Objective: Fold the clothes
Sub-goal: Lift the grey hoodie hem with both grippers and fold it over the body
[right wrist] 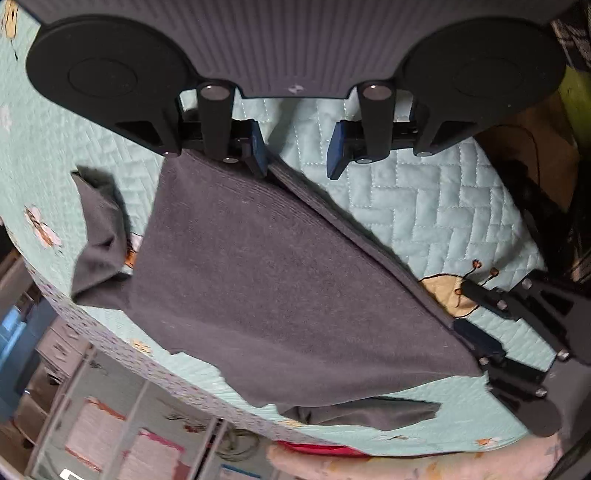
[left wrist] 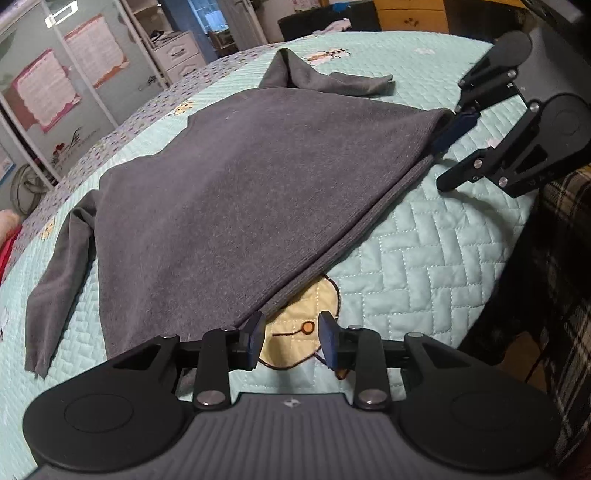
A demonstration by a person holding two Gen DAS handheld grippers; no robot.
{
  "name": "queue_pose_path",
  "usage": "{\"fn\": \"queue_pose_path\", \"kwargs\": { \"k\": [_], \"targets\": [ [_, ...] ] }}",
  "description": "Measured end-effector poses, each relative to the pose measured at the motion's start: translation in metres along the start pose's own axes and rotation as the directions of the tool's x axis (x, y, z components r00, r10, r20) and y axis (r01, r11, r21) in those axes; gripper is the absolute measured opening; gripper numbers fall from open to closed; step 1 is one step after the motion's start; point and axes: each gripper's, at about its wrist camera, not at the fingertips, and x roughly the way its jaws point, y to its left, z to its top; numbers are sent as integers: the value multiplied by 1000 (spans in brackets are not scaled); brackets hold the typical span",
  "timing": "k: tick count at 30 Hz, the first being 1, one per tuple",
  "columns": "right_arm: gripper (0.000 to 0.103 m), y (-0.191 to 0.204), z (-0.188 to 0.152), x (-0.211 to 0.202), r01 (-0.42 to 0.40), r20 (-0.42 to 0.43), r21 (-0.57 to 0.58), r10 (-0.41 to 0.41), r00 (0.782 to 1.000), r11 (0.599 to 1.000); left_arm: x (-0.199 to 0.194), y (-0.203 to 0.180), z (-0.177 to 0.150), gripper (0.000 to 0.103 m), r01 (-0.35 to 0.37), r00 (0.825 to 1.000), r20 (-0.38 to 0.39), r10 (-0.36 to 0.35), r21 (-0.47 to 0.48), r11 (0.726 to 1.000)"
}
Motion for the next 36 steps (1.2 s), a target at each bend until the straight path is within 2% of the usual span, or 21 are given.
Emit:
{"fn": "queue_pose_path", "kwargs": {
  "k": [2,4,8,11,17,23,30,34,36],
  "targets": [
    [39,3,3,1,-7,-3,-37,7,1000,999,5,0,1,34,25,1000,-10,-25,26,999],
    [49,5,6,6,-37,-22,-64,35,999,997,10,1,3,35,49,999,-26,-48,35,998],
    [52,2,13,15,-77,-35,-72,74,997,994,15,7,5,37,72,996,-44,-72,4,997],
    [53,-1,18,19,-92,-2,-87,92,996,992,14,2,6,38,68,997,-49,-66,31,997],
    [53,6,30,24,-27,73,-184,41,996,982,11,-9,6,38,36,998,-50,-30,123,992],
    [53,1,32,20,-38,98,-119,50,994,992,15,-2,11,40,66,996,-65,-59,110,992],
    [53,-15,44,20,-69,131,19,66,989,997,22,13,24,41,154,985,-83,-151,38,987],
    [53,-21,47,18,-52,135,70,43,990,996,19,15,23,42,161,983,-87,-159,17,987],
    [53,-23,43,10,-77,142,89,64,988,993,21,16,20,42,172,981,-97,-170,13,985]
  ]
}}
